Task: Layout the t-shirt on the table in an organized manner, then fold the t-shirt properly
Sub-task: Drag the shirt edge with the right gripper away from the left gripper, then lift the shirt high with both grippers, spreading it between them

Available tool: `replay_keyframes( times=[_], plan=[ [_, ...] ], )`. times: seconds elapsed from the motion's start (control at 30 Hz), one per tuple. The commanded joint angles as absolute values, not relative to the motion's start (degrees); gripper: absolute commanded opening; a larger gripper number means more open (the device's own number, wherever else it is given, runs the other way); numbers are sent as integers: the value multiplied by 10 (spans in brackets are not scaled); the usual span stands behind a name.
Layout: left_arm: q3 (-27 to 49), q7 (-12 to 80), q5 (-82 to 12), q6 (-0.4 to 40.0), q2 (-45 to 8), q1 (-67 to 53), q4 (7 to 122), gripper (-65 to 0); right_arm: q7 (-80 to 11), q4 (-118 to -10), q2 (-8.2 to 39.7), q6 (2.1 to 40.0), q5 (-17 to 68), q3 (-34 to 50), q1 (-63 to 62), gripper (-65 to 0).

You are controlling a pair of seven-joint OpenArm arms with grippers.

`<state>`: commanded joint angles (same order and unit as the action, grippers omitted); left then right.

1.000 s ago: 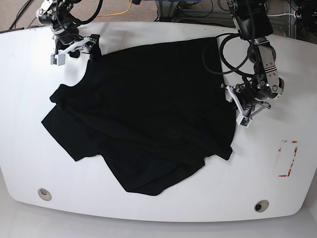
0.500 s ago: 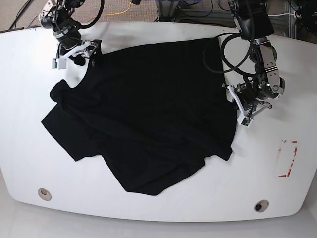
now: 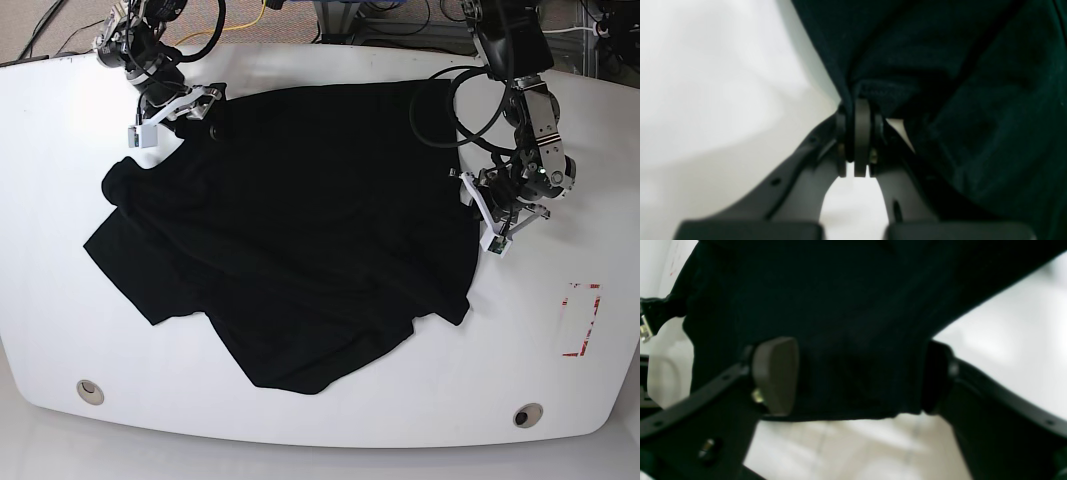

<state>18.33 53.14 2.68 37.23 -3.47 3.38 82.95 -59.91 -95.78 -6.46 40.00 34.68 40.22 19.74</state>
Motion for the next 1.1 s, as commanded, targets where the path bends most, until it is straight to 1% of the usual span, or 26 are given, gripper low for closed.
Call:
replay_keyframes(
  times=[0.03, 0.07, 0.13, 0.27, 0.3, 0.5, 0.6, 0.77, 0.9, 0.97, 1.1],
  plan=[
    [183, 531, 27, 372, -39, 34, 829, -650, -599, -958, -64, 400, 347, 402, 197, -306],
    [183, 531, 27, 372, -41, 34, 829, -650, -599, -958, -64, 400, 347, 402, 197, -341],
    [183, 531, 27, 371, -44, 34, 829, -650, -599, -958, -63, 400, 346, 399, 197, -472],
    [183, 524, 27, 371, -44, 34, 829, -650, -599, -958, -61, 400, 346, 386, 198, -640],
    [183, 518, 27, 370, -44, 34, 829, -650, -599, -958, -61, 400, 346, 383, 199, -650],
    [183, 486, 29, 369, -46, 33, 829, -650, -600, -962, -61, 400, 348, 373, 212, -650],
    [184, 460, 56, 354, -47, 33, 836, -650, -600, -992, -50, 400, 349, 373, 220, -650],
    [184, 360, 124, 339, -47, 31, 851, -650, -606, -1058, -27, 400, 349, 365, 234, -650],
    [184, 309, 163, 327, -47, 33, 853, -650, -619, -1094, -13, 400, 349, 368, 232, -650],
    [184, 284, 184, 312, -54, 43, 863, -650, -621, -1110, 3, 400, 349, 368, 228, -650],
    [185, 276, 192, 282, -60, 60, 895, -650, -629, -1122, 22, 400, 349, 370, 201, -650]
  ],
)
